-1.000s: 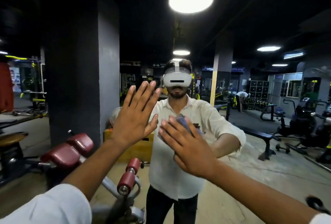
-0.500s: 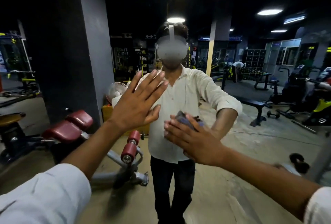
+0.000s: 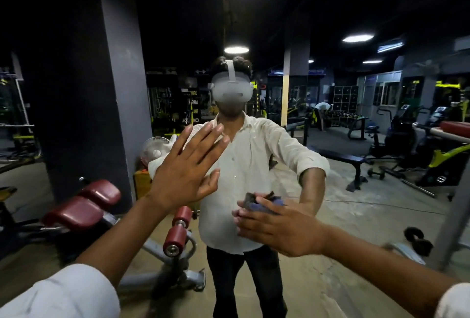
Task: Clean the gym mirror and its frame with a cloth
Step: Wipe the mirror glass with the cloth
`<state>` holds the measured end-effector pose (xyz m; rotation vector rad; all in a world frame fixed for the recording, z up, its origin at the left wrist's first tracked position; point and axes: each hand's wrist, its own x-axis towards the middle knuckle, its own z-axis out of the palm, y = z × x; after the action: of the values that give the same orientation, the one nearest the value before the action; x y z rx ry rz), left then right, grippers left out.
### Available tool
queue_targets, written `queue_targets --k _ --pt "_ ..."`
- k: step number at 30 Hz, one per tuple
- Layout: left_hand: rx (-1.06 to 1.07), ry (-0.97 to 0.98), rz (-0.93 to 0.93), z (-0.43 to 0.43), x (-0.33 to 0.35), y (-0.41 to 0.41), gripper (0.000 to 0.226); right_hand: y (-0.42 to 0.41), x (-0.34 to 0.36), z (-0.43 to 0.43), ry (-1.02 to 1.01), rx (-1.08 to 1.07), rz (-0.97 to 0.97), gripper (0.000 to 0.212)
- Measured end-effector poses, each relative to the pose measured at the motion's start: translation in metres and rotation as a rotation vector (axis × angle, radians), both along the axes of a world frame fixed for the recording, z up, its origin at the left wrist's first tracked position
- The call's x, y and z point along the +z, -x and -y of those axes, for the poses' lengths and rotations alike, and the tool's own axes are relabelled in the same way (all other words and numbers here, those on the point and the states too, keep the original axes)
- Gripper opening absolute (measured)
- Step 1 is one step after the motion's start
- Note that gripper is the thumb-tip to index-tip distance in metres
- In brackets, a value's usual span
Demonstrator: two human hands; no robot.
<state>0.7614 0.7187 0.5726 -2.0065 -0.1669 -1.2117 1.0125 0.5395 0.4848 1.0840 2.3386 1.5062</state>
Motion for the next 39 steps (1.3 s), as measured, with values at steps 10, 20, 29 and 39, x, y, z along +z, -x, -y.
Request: queue_targets --k 10,20,29,39 --pt "0.093 0.06 0.195 0.043 0.118 -0.056 0.077 -0.023 0.19 0.027 -0.449 -0.011 -0.502 0.063" --pt "0.207 0.086 0.223 0.06 0.113 -0.1 0.08 -0.071 0.272 0.044 -0.717 0.039 -0.761 0.065" --pt "0.176 0.066 0.235 0.061 0.112 -0.102 0.078 -0.089 0.277 0.045 -0.524 0.035 -0.4 0.064" --pt "0.187 0.125 0.222 0.072 0.043 -0.105 0.074 -0.072 0.059 0.036 -0.206 0.004 -0.128 0.071"
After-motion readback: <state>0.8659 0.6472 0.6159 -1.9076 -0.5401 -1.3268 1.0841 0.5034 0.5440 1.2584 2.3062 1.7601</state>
